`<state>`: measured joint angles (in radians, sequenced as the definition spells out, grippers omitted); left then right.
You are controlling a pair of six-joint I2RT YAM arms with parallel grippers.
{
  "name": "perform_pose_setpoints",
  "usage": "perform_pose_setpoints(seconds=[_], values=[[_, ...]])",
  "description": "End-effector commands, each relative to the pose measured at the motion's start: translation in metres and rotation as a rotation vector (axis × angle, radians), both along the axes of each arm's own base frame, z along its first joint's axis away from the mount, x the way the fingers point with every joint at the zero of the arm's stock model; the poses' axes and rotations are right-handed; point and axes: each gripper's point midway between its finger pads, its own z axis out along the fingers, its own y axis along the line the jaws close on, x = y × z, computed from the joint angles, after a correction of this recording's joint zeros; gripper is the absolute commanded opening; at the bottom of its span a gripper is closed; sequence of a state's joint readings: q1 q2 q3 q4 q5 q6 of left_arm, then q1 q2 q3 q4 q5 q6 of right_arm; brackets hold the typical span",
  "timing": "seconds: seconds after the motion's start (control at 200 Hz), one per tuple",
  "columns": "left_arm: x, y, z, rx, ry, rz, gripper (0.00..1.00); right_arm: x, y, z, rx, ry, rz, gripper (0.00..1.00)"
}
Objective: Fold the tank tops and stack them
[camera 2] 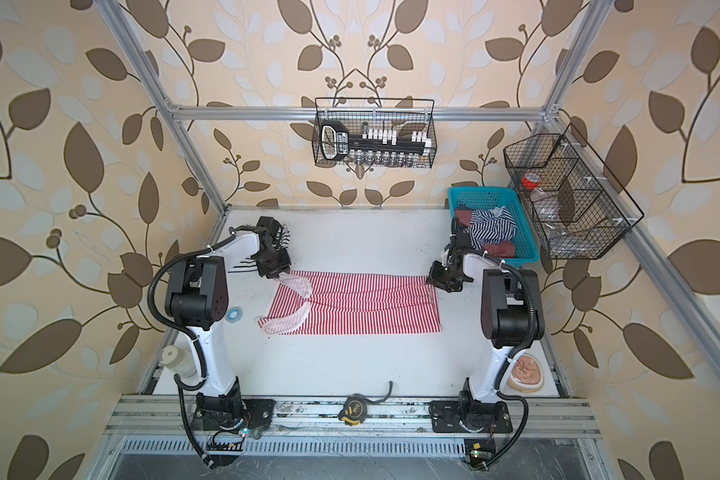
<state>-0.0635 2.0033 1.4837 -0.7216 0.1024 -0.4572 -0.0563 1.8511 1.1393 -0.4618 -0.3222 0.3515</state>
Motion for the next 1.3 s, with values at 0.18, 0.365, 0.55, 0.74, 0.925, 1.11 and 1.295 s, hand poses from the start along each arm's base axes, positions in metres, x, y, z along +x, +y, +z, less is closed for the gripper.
perform_pose_setpoints(seconds=[0.18, 0.365, 0.55, 0.74, 0.925, 1.11, 1.295], values=[[-0.002, -0.017, 0.085, -0.096, -0.187, -0.003, 0.43, -0.005, 0.018, 0.044, -0.017, -0.087, 0.043, 0.44], [-0.017, -0.038, 0.096, -0.13, -0.202, -0.02, 0.41, -0.009, 0.032, 0.067, -0.063, -0.133, 0.062, 0.48], [-0.023, -0.088, 0.069, -0.159, -0.124, -0.119, 0.26, -0.012, 0.11, 0.075, 0.016, -0.165, 0.238, 0.31], [-0.027, -0.109, 0.038, -0.168, -0.05, -0.153, 0.12, -0.027, 0.166, 0.049, 0.044, -0.095, 0.383, 0.03], [-0.034, -0.107, 0.008, -0.143, 0.024, -0.153, 0.08, -0.041, 0.17, 0.004, 0.022, 0.01, 0.423, 0.01], [-0.039, -0.106, -0.023, -0.116, 0.116, -0.15, 0.07, -0.061, 0.142, -0.033, -0.023, 0.1, 0.39, 0.02], [-0.033, -0.113, -0.041, -0.109, 0.15, -0.16, 0.06, -0.083, 0.112, -0.049, -0.033, 0.145, 0.337, 0.02]])
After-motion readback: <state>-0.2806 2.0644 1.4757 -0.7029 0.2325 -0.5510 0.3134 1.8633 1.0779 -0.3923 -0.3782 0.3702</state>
